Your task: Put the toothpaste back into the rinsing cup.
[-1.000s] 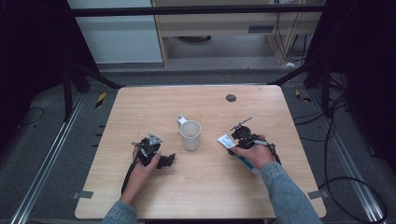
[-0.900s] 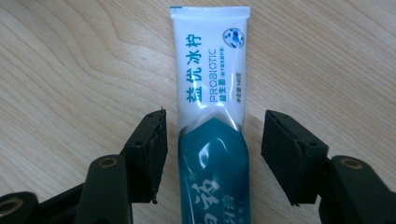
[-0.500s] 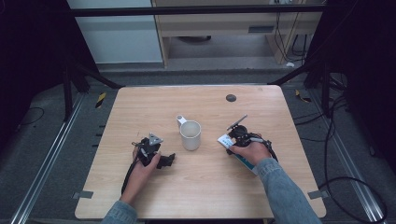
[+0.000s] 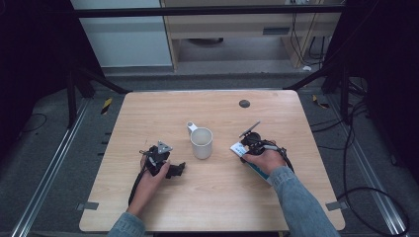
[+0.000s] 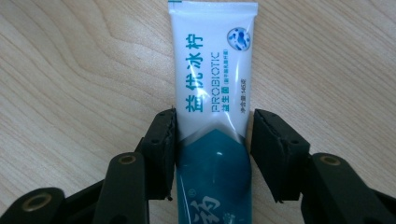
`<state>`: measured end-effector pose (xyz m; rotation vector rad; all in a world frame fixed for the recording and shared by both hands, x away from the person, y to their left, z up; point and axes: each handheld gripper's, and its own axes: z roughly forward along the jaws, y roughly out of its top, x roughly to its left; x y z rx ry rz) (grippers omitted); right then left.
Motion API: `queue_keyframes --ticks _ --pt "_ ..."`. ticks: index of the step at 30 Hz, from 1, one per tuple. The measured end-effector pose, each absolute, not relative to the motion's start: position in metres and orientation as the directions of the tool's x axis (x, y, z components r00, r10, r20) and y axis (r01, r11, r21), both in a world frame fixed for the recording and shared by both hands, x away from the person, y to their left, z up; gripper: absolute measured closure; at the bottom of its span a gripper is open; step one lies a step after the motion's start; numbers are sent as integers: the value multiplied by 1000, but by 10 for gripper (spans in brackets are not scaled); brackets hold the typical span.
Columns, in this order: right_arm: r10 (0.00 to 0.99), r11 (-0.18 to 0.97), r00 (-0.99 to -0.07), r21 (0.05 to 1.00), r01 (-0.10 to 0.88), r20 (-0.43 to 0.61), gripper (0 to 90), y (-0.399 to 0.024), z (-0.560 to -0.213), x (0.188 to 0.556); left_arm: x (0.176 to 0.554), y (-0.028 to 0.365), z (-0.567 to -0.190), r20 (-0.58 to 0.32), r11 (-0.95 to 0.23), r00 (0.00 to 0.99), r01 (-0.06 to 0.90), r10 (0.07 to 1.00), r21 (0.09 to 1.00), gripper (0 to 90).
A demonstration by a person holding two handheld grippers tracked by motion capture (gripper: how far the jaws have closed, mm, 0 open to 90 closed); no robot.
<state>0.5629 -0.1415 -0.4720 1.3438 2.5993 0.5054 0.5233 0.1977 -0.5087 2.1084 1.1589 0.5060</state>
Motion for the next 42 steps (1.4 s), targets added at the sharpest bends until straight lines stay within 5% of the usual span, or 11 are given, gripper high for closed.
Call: queue_keyframes --ticks 36,42 --pt "821 541 -571 340 769 -15 636 -137 -469 564 523 198 -509 15 -380 530 588 848 714 0" --pt "825 530 -565 363 766 -10 752 -138 -461 563 523 198 -509 16 -381 530 588 848 713 0"
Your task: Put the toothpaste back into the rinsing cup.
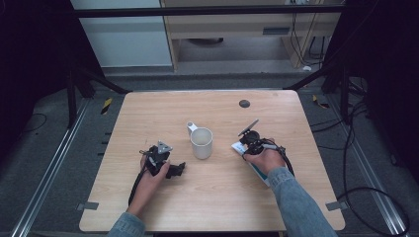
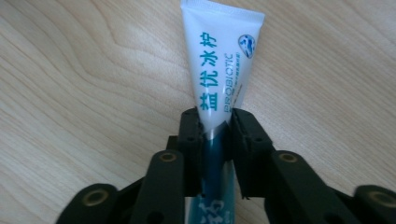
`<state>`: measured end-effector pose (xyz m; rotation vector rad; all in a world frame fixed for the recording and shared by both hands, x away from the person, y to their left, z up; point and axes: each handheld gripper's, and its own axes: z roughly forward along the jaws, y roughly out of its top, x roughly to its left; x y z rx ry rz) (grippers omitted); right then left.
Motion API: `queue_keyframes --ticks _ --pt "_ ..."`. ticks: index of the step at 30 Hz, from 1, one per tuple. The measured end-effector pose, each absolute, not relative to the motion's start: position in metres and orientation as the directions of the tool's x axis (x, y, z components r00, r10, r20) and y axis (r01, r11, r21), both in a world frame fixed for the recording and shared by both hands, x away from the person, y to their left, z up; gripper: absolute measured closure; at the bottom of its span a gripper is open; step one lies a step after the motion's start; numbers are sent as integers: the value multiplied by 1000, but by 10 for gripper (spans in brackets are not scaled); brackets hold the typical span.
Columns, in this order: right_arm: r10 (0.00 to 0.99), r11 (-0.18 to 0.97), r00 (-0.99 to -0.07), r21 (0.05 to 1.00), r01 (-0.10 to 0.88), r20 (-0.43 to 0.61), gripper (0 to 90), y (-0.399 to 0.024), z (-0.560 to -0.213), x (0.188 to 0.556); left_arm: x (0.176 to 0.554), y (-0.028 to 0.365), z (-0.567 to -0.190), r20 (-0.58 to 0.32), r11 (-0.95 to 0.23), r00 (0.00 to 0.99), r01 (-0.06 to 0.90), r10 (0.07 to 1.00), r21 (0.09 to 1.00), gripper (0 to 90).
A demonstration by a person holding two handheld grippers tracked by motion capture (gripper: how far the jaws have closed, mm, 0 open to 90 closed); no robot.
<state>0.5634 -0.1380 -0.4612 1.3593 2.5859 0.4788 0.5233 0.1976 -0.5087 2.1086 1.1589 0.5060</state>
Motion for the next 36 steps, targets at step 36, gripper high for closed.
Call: queue_keyframes --ticks 36 --pt "818 528 -575 414 741 -13 793 -144 -427 560 523 198 -509 18 -383 532 587 847 713 0"
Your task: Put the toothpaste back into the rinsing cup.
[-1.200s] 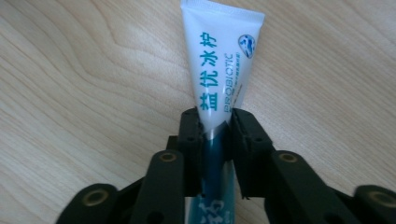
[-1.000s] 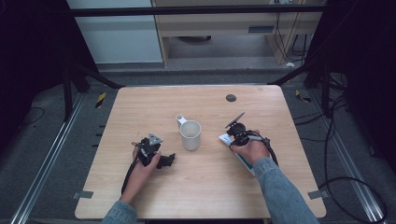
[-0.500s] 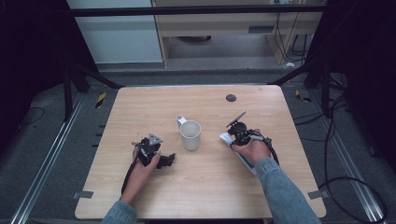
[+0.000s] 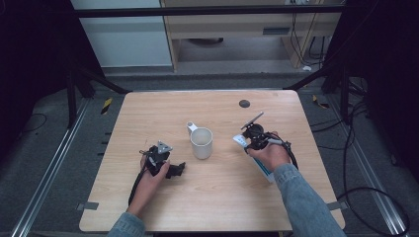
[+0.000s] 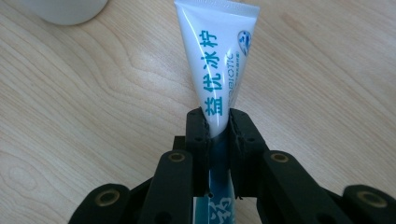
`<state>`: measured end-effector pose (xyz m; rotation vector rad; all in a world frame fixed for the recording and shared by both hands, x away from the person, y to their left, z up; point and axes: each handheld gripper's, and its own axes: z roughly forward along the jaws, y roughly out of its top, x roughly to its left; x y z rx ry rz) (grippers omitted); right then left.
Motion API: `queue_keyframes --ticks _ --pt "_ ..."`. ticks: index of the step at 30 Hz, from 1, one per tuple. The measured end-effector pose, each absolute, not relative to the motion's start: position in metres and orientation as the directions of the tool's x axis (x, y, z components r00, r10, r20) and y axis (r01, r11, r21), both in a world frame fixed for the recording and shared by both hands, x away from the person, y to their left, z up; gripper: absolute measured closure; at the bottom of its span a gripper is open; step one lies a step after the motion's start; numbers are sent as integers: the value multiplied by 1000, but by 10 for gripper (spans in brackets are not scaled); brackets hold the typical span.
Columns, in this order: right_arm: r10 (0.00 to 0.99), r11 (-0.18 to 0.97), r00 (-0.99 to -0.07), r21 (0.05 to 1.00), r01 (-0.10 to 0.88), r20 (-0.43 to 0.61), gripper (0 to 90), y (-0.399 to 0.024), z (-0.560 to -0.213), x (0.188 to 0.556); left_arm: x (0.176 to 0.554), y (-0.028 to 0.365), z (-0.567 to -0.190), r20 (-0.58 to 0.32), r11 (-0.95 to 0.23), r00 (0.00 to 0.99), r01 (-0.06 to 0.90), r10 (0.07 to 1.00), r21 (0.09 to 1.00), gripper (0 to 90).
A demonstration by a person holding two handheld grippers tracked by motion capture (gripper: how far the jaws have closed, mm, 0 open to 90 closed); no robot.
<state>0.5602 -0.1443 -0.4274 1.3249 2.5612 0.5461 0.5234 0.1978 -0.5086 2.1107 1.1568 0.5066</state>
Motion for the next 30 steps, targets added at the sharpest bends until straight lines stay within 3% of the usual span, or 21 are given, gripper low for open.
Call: queue_keyframes --ticks 30 --pt "832 502 -553 481 719 -43 797 -167 -381 557 523 198 -509 18 -383 532 587 847 713 0"
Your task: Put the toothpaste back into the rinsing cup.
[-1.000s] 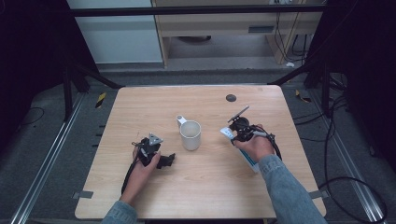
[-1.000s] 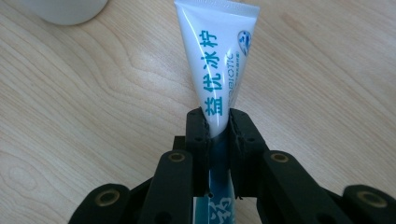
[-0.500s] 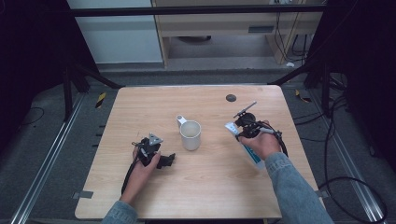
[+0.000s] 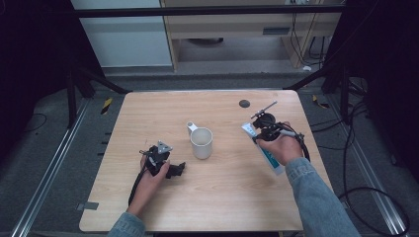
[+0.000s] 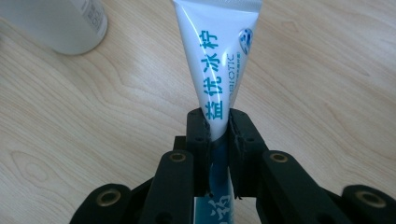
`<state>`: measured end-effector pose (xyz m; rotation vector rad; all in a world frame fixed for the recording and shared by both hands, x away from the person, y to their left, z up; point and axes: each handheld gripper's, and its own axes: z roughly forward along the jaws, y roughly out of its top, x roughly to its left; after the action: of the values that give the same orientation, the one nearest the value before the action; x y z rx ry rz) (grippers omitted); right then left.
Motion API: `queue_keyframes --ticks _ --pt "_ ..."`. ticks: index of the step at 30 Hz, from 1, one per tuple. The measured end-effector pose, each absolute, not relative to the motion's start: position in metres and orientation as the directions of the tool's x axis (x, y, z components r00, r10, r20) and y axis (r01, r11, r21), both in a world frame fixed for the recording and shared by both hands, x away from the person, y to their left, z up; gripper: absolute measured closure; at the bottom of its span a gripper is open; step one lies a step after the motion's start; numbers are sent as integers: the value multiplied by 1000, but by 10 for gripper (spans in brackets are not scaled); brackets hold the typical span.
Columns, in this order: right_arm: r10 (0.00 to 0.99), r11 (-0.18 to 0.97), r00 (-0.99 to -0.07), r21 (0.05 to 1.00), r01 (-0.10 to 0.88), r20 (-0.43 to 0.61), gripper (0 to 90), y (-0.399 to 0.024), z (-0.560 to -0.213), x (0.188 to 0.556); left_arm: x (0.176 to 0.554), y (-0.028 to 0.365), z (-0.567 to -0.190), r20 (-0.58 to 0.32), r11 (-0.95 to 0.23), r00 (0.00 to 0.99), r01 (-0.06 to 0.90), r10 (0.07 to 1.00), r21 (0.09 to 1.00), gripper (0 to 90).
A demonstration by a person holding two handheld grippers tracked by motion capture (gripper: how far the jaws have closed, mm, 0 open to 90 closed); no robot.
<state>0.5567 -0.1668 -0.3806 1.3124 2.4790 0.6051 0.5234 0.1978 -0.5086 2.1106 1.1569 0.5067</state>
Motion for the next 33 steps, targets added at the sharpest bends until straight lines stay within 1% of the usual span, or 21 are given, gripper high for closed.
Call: queue_keyframes --ticks 7,12,20,22,33 --pt "838 481 -545 523 704 -36 797 -167 -369 555 523 198 -509 17 -383 531 587 847 713 0" --pt "826 460 -564 585 668 -5 797 -165 -359 550 523 198 -509 17 -383 532 587 847 713 0" --pt "808 432 -589 665 609 13 796 -153 -345 543 523 198 -509 17 -383 532 587 847 713 0" --pt "798 417 -603 698 582 26 796 -149 -343 541 523 198 -509 17 -383 532 587 847 713 0" --pt "797 368 -603 762 533 36 796 -126 -336 541 523 198 -509 17 -383 531 587 847 713 0"
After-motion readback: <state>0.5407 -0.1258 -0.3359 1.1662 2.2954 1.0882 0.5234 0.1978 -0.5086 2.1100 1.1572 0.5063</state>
